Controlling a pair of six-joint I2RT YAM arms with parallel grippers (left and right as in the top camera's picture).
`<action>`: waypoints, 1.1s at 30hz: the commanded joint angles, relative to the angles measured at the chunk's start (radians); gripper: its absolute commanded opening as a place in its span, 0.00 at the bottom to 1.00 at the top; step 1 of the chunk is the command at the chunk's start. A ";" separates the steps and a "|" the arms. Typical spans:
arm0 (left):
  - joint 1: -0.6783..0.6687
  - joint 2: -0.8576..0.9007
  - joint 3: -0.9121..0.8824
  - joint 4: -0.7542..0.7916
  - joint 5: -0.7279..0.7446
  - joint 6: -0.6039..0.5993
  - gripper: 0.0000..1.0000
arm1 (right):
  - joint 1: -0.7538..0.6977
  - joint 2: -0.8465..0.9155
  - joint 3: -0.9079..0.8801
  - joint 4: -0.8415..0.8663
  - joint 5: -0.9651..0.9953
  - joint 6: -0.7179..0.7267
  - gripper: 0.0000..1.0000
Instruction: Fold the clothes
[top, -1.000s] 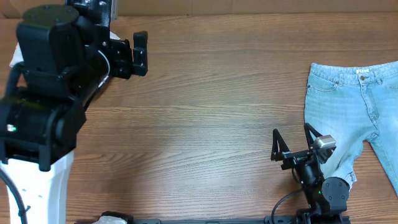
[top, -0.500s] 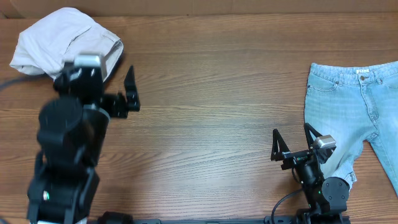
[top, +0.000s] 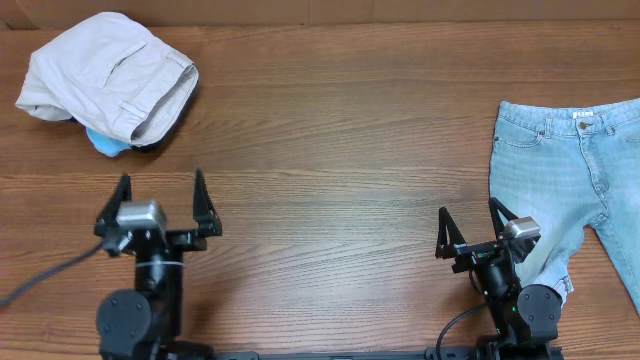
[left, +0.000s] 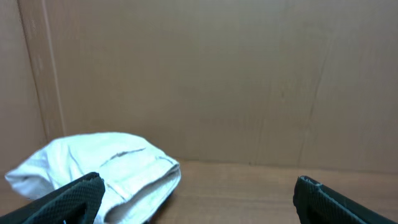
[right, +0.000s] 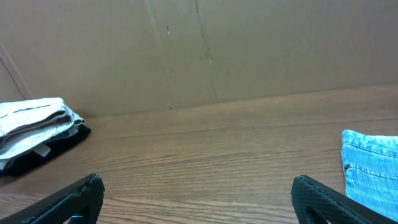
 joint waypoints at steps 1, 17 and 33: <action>0.006 -0.084 -0.113 0.026 -0.014 -0.027 1.00 | -0.003 -0.010 -0.010 0.005 -0.001 -0.004 1.00; 0.037 -0.302 -0.401 0.066 -0.014 -0.040 1.00 | -0.003 -0.010 -0.010 0.005 -0.001 -0.004 1.00; 0.038 -0.301 -0.437 -0.021 0.004 -0.059 1.00 | -0.003 -0.010 -0.010 0.005 -0.001 -0.004 1.00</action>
